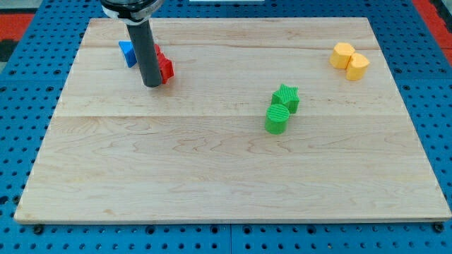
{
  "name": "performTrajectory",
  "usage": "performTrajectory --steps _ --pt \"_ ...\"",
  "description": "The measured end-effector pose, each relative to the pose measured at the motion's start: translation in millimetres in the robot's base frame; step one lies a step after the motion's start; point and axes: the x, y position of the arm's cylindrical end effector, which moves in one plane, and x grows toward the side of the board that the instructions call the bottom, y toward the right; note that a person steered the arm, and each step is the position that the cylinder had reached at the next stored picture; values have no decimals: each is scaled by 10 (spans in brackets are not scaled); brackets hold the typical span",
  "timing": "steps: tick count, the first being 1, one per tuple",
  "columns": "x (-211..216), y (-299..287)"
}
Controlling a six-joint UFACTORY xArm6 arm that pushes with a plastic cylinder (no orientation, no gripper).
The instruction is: Move the green circle towards the red star
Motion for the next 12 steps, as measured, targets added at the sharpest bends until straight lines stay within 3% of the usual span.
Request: performTrajectory --steps 1,3,4,5,6,8,12 --pt "74 37" --pt "1693 1051" --pt "1963 1903" --pt "1944 2266" --pt "1500 2606" --pt "1152 2619" --pt "799 1816"
